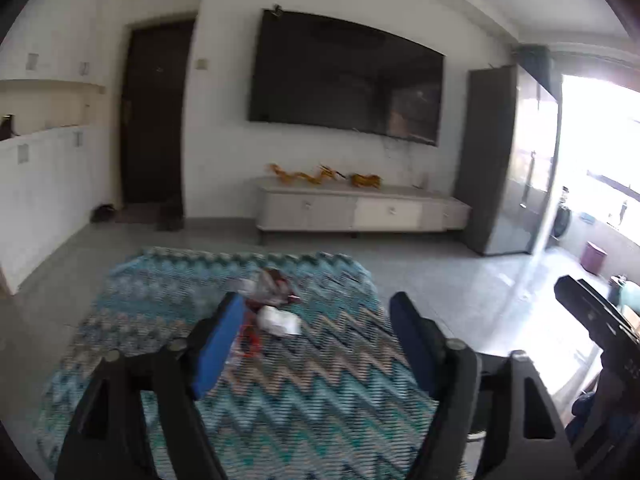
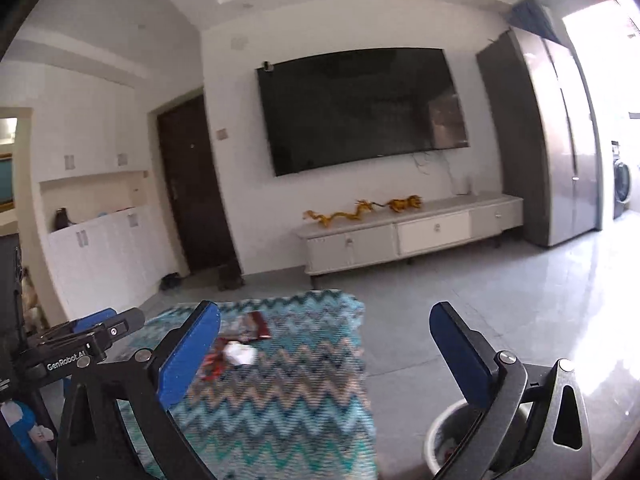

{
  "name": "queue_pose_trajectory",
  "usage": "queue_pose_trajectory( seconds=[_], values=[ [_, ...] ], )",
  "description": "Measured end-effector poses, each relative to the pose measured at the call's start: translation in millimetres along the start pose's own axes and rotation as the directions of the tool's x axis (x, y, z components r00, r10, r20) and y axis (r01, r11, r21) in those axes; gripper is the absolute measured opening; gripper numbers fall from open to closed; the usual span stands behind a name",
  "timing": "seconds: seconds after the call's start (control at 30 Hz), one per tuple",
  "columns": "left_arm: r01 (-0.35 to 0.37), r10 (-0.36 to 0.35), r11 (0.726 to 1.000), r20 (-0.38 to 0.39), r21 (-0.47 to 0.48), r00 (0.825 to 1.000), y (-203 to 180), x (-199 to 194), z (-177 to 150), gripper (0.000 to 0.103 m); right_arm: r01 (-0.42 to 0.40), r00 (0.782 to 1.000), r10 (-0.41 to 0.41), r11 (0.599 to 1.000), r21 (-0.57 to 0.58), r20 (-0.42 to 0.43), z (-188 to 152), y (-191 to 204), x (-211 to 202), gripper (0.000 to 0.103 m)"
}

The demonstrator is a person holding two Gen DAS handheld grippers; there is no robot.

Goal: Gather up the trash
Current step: 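Return both tools to the ottoman trash pile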

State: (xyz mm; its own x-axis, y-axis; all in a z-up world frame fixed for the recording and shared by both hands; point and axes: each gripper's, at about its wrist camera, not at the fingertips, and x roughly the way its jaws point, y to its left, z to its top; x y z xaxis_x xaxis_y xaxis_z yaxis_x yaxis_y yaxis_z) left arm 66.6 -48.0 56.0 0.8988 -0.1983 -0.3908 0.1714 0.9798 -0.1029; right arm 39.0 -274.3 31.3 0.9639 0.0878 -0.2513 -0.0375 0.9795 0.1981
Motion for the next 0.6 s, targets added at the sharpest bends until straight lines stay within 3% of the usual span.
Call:
queue_pose_trajectory(
  seconds=[0.23, 0.6],
  values=[
    [-0.062, 0.064, 0.997, 0.023, -0.054, 0.998, 52.6, -28.9, -3.4, 0.082, -0.068, 0.998, 0.069, 0.996, -0.055, 0.013, -2.8, 53.3, -8.3, 0.103],
    [-0.150, 0.152, 0.982, 0.013, -0.112, 0.988, 105.3, -49.7, -25.4, 0.082, -0.108, 0.994, 0.104, 0.986, -0.127, -0.040, -10.4, 93.5, -7.8, 0.103]
  ],
)
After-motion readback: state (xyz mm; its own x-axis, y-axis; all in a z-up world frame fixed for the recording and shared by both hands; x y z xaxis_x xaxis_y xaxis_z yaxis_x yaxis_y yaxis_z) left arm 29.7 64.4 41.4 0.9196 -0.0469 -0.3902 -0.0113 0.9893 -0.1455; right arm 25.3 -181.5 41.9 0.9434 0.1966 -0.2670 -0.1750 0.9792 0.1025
